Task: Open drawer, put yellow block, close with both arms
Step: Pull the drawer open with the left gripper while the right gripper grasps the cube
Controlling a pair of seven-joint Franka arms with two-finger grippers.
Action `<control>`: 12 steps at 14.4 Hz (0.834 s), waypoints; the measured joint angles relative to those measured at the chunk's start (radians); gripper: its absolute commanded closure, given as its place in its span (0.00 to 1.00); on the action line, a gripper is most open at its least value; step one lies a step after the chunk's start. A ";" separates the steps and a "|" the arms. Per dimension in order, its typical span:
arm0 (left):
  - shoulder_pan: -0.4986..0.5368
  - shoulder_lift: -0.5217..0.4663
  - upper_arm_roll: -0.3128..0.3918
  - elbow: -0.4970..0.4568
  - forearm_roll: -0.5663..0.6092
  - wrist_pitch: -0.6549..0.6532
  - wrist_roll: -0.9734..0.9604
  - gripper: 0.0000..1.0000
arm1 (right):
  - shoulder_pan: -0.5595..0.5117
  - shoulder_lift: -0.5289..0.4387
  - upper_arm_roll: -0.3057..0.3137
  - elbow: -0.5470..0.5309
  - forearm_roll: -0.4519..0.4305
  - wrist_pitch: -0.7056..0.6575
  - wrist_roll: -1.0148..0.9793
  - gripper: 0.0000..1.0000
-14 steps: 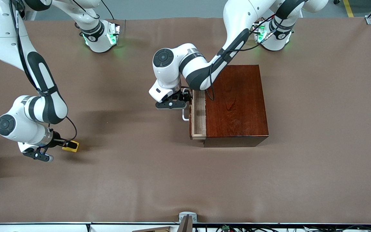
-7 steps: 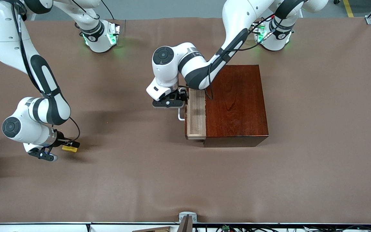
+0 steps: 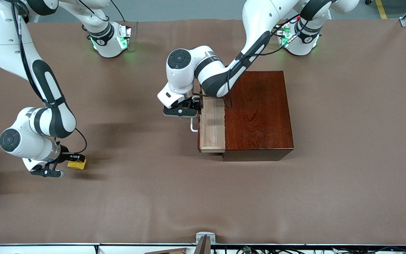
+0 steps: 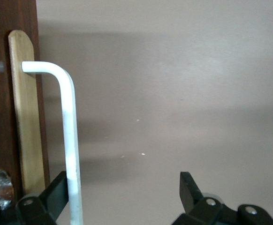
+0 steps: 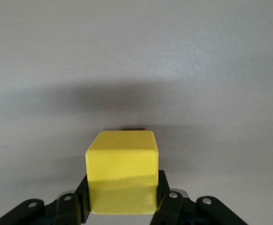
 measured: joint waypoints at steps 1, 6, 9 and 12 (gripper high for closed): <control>-0.001 0.000 0.000 0.000 -0.012 0.015 0.004 0.00 | 0.002 -0.005 0.003 0.021 0.000 -0.023 -0.017 1.00; -0.010 0.003 -0.001 -0.008 -0.043 0.109 0.007 0.00 | 0.021 -0.027 0.008 0.123 0.000 -0.048 -0.161 1.00; -0.012 0.003 0.001 -0.010 -0.052 0.125 0.007 0.00 | 0.028 -0.055 0.009 0.132 -0.001 -0.066 -0.329 1.00; -0.009 0.003 0.003 -0.007 -0.079 0.124 0.007 0.00 | 0.028 -0.069 0.008 0.163 -0.001 -0.119 -0.574 1.00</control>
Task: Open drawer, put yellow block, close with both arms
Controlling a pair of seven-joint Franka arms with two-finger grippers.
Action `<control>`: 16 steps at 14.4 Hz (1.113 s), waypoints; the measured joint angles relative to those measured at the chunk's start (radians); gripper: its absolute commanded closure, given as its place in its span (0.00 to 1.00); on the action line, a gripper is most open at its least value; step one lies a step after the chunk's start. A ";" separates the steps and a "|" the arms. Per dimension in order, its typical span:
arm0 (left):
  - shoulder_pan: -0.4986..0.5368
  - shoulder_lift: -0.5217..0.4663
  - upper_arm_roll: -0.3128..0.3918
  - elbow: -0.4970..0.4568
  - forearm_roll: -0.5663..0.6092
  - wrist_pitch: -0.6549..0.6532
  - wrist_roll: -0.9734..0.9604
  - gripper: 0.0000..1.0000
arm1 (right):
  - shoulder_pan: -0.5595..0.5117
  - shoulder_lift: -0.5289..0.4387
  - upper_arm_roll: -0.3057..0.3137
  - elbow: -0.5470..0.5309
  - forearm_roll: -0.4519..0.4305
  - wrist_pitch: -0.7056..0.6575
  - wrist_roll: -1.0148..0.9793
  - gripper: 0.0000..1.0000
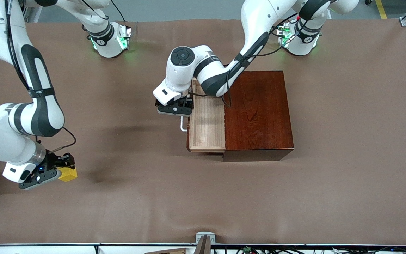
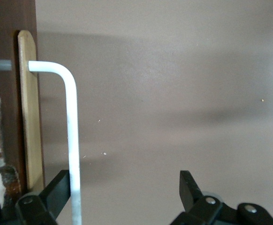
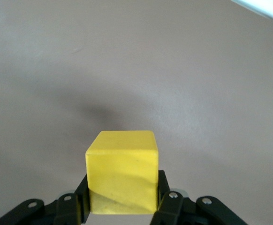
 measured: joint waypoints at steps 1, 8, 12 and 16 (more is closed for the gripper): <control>0.001 0.000 0.000 0.002 -0.007 -0.003 0.000 0.00 | 0.000 0.000 0.000 0.018 0.000 -0.024 -0.051 1.00; 0.020 -0.061 -0.013 0.073 -0.061 -0.127 -0.019 0.00 | 0.071 -0.005 0.004 0.161 -0.041 -0.194 -0.271 1.00; 0.057 -0.153 -0.004 0.082 -0.061 -0.306 -0.022 0.00 | 0.085 -0.016 0.020 0.217 -0.042 -0.330 -0.324 1.00; 0.175 -0.322 0.017 0.087 -0.061 -0.557 0.044 0.00 | 0.088 -0.040 0.058 0.230 -0.042 -0.384 -0.411 1.00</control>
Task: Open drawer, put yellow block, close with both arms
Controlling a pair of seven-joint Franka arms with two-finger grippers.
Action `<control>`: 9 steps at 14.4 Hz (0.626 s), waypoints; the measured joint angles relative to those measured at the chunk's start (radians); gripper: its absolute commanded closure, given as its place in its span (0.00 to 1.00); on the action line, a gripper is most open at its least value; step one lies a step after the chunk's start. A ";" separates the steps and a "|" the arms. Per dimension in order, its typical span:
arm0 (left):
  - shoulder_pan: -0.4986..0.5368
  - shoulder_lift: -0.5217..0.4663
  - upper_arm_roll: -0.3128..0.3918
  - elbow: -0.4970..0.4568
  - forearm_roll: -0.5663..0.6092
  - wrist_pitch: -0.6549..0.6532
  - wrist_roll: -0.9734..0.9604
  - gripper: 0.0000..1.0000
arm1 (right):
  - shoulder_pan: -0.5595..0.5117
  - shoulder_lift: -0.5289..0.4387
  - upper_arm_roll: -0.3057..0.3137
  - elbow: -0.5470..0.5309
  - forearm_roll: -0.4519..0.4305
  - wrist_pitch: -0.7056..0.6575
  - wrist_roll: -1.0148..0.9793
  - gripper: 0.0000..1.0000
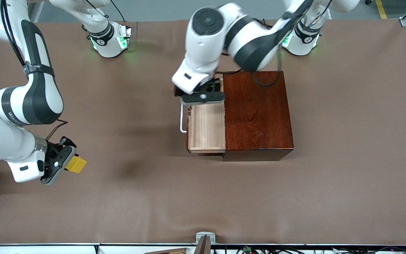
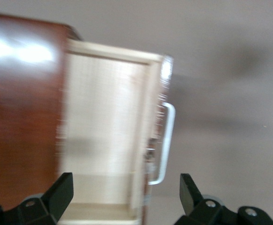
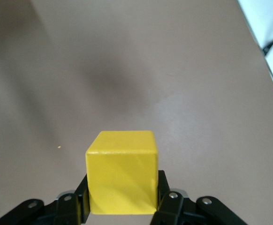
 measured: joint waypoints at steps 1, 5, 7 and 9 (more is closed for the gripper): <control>0.044 -0.040 0.002 -0.004 0.000 -0.061 0.049 0.00 | 0.001 -0.002 0.010 0.000 0.000 -0.011 -0.009 1.00; 0.249 -0.142 0.003 -0.024 -0.001 -0.197 0.138 0.00 | 0.003 -0.005 0.124 0.000 0.000 -0.026 -0.063 1.00; 0.346 -0.173 0.001 -0.040 -0.015 -0.219 0.172 0.00 | 0.015 -0.008 0.189 0.000 0.000 -0.060 -0.071 1.00; 0.430 -0.219 -0.002 -0.083 -0.038 -0.228 0.242 0.00 | 0.056 -0.008 0.226 0.000 -0.003 -0.068 -0.076 1.00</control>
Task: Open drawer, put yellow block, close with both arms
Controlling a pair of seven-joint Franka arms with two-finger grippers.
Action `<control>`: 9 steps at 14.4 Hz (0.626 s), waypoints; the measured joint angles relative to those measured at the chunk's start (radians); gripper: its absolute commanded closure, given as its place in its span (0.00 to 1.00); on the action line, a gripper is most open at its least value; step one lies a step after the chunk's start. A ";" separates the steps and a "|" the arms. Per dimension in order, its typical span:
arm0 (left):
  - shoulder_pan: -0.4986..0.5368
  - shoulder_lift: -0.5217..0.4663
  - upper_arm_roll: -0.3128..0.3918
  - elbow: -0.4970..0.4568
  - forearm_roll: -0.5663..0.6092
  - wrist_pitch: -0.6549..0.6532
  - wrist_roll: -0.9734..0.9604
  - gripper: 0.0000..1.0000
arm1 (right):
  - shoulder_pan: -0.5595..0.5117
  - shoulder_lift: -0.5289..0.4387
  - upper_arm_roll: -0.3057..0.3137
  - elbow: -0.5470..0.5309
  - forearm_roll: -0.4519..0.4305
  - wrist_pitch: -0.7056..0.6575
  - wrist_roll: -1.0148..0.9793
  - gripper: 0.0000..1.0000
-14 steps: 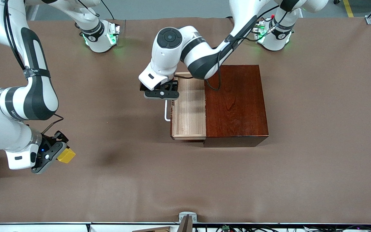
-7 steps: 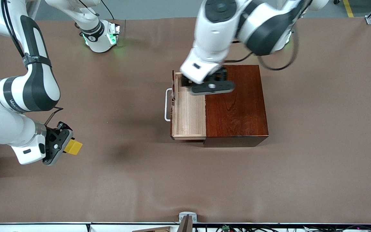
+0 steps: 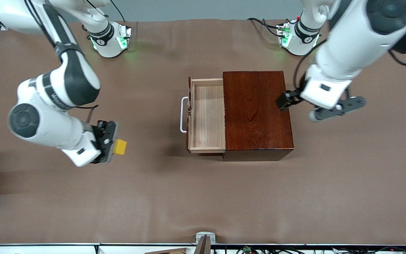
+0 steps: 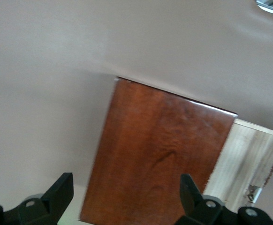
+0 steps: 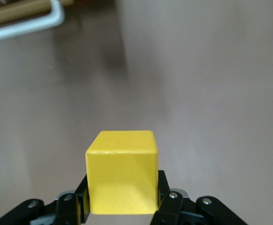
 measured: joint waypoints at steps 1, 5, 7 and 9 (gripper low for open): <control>0.036 -0.031 -0.001 -0.033 -0.005 -0.003 0.036 0.00 | 0.040 0.000 0.008 0.000 -0.014 0.002 0.000 1.00; 0.121 -0.163 -0.002 -0.179 -0.008 -0.007 0.099 0.00 | 0.268 0.000 0.014 0.000 -0.119 0.089 0.068 1.00; 0.170 -0.216 -0.001 -0.243 -0.008 -0.006 0.172 0.00 | 0.347 0.004 0.012 -0.002 -0.135 0.126 0.142 1.00; 0.219 -0.240 0.026 -0.280 -0.008 0.004 0.308 0.00 | 0.389 0.019 0.009 -0.005 -0.142 0.162 0.179 1.00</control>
